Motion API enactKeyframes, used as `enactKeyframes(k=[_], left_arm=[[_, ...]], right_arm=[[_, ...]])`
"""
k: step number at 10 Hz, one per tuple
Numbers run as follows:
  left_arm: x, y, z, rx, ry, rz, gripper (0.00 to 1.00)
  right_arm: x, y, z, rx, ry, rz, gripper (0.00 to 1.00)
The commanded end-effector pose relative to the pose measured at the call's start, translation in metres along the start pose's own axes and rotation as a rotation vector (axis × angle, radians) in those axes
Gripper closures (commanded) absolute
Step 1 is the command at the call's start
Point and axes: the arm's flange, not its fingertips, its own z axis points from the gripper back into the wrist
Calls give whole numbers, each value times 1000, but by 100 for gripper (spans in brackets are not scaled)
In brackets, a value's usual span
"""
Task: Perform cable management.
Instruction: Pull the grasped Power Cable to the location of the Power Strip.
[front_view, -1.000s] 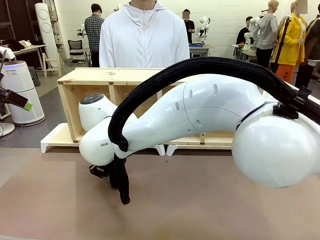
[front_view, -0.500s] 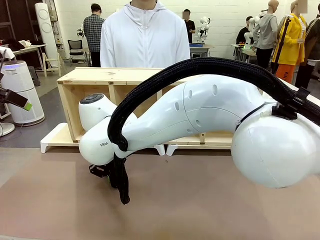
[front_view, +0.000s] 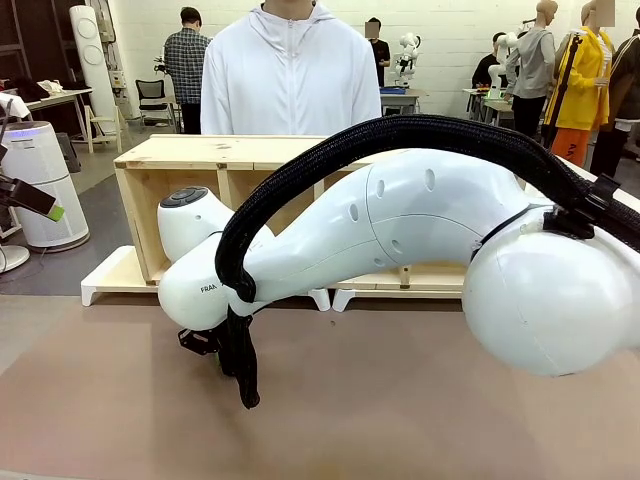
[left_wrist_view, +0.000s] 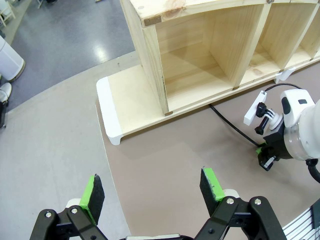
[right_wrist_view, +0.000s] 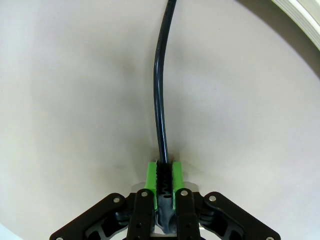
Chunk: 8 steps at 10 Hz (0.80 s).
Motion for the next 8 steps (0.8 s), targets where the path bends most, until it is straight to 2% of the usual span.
enactKeyframes(k=[1, 8], left_arm=[[-1, 1, 0, -1, 5, 6, 0], [-1, 1, 0, -1, 5, 6, 0]], right_arm=[[0, 0, 0, -1, 0, 1, 100], [0, 0, 0, -1, 0, 1, 100]])
